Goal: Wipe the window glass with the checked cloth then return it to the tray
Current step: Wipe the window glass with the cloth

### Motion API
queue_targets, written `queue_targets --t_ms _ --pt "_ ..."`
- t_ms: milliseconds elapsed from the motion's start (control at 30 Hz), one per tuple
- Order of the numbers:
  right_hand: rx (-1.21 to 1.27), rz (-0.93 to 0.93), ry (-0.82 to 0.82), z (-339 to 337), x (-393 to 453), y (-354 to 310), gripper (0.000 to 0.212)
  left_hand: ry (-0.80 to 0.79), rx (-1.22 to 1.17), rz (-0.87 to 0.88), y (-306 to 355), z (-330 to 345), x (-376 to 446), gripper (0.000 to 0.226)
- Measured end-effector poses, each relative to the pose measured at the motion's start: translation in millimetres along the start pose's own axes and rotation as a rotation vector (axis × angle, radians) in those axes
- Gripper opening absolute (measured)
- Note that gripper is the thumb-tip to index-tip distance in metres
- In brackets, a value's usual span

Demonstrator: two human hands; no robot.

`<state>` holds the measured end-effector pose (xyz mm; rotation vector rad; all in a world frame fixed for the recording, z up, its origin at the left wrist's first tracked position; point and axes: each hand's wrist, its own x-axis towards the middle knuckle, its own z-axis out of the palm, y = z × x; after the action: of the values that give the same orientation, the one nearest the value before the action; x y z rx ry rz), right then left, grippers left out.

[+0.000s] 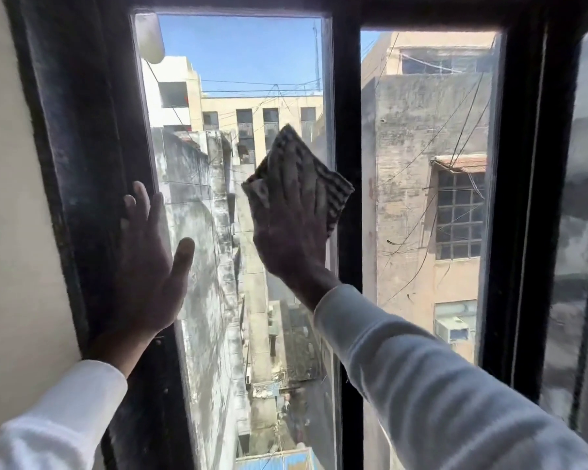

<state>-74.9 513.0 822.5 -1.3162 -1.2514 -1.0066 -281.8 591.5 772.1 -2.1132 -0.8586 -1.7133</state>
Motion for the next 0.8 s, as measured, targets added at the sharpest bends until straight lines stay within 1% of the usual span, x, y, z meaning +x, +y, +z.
queue_targets --t_ms 33,67,100,133,167,200,233,267,300,333,367,400,433,467,567,667,733,800 --pt "0.018 -0.235 -0.09 7 -25 -9 0.064 0.005 0.004 -0.002 2 0 0 0.089" --pt "0.026 -0.523 -0.231 12 -51 -12 0.06 0.003 -0.001 -0.001 6 -1 0 0.088" --pt "0.018 -0.749 -0.336 12 -60 -5 0.057 -0.005 -0.011 0.002 9 -2 0 0.087" --pt "0.011 -0.827 -0.345 9 -53 6 0.056 -0.018 -0.017 0.009 11 -4 0 0.085" --pt "-0.015 -0.725 -0.266 7 -41 15 0.057 -0.032 -0.016 0.014 12 -6 0 0.084" --pt "-0.035 -0.481 -0.173 4 -29 22 0.06 -0.047 -0.011 0.014 12 -8 -1 0.085" --pt "-0.039 -0.194 -0.089 -3 -20 24 0.063 -0.061 -0.009 0.013 12 -9 -1 0.088" --pt "-0.028 -0.017 -0.024 -5 -21 24 0.065 -0.067 -0.011 0.006 12 -10 -1 0.094" --pt "-0.006 0.002 -0.023 -5 -33 23 0.064 -0.066 -0.023 -0.009 13 -12 -1 0.099" --pt "0.019 -0.084 -0.061 -2 -52 24 0.063 -0.058 -0.041 -0.018 15 -14 0 0.1" --pt "0.041 -0.225 -0.126 -1 -73 30 0.063 -0.04 -0.053 -0.006 19 -15 1 0.098" --pt "0.079 -0.365 -0.19 -5 -89 38 0.062 -0.018 -0.045 0.033 24 -15 3 0.094" --pt "0.12 -0.459 -0.249 -9 -102 50 0.059 -0.005 -0.012 0.098 29 -13 8 0.091" --pt "0.156 -0.508 -0.287 -13 -110 62 0.055 -0.011 0.04 0.175 36 -10 16 0.092" --pt "0.219 -0.533 -0.34 -26 -132 83 0.045 -0.102 0.254 0.401 72 8 52 0.098" --pt "0.228 -0.508 -0.407 -42 -153 79 0.051 -0.149 0.443 0.6 121 29 84 0.097" --pt "0.198 -0.437 -0.352 -53 -160 88 0.055 -0.155 0.502 0.704 147 40 95 0.096" --pt "0.153 -0.306 -0.242 -65 -160 108 0.065 -0.157 0.558 0.76 162 47 100 0.099"
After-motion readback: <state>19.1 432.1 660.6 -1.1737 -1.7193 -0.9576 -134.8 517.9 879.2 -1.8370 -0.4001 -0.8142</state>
